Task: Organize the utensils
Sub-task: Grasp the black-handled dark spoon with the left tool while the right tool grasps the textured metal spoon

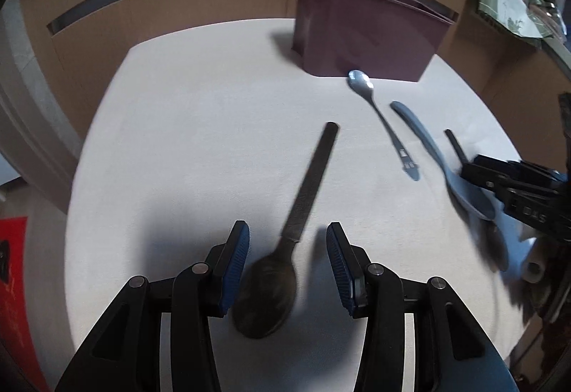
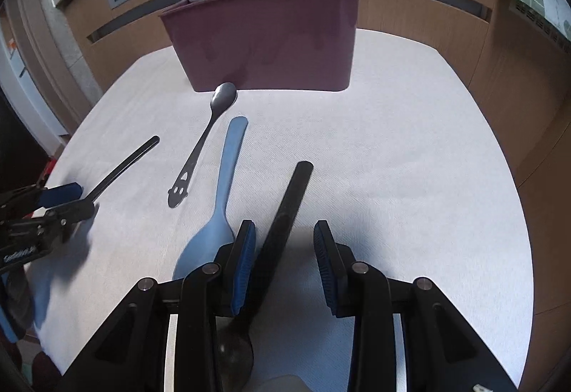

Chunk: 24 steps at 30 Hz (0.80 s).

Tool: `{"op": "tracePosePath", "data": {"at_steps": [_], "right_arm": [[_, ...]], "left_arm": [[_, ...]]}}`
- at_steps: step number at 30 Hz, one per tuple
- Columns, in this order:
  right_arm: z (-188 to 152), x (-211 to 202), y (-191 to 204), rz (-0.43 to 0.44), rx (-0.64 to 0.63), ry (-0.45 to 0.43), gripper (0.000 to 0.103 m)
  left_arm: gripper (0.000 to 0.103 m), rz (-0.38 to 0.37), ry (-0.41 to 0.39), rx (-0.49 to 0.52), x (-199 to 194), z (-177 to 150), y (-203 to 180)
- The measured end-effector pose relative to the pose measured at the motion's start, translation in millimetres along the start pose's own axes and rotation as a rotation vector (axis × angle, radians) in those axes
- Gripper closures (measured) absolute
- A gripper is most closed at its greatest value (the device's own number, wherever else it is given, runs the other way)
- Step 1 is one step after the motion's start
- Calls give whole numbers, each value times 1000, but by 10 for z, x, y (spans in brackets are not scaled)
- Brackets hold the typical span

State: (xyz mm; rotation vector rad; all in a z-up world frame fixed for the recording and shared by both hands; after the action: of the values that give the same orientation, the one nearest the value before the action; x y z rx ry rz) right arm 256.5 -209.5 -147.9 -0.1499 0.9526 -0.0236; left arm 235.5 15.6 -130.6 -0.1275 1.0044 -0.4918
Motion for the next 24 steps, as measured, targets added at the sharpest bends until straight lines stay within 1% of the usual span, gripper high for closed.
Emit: {"op": "tracePosePath", "data": {"at_steps": [3,5,7,8,9,13,15,17,19,21,22,23,24], "right_arm": [[54,39,87,-23,-24,-7,71],[62,45,154,-55,-68,-25,72],[51,30,178,-59,-92,-40,77],[38,15,179,-51,-103,-47,87],[29,0,170,-49,-111,-54,91],[-22,-56,-46,-62,-76,-81,93],[-38,-68,-161,-65,-48,-80,93],[-40,-93,-293,-81,-22,-80,93],[-37,-111,-379,-85,2,-90,93],[-50,-154,-432,-76,24,-104,93],[-53,-180,-458,-74,36,-117,93],[-52,-194,-467,-73,42,-125,93],[-47,-212,-477,-69,49,-135,93]], "left_arm": [[57,-5,18,39,71,47,-101],[57,-5,25,55,83,66,-137],[57,-12,32,63,102,96,-155],[57,-17,34,64,107,108,-156],[57,-23,35,63,116,124,-154],[58,-37,40,68,154,173,-135],[61,-30,56,96,215,239,-144],[72,-20,87,132,267,308,-165],[73,-21,130,167,337,388,-171],[75,-37,165,179,396,460,-158],[79,-42,175,178,410,483,-154],[85,-45,182,178,423,503,-153],[89,-43,185,179,434,520,-154]]}}
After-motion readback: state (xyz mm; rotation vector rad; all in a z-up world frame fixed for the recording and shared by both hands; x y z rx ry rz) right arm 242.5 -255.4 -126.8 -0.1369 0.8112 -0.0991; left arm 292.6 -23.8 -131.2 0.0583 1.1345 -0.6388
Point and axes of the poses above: each gripper's, at about its wrist camera, not at the fingertips, and x roughly the way its jaws point, y to its left, z to its top, the point moved 5 cm from there along x, roughly the way its jaws point, and after that the axes turned 15 degrees about -z, right-handed, at the moved point
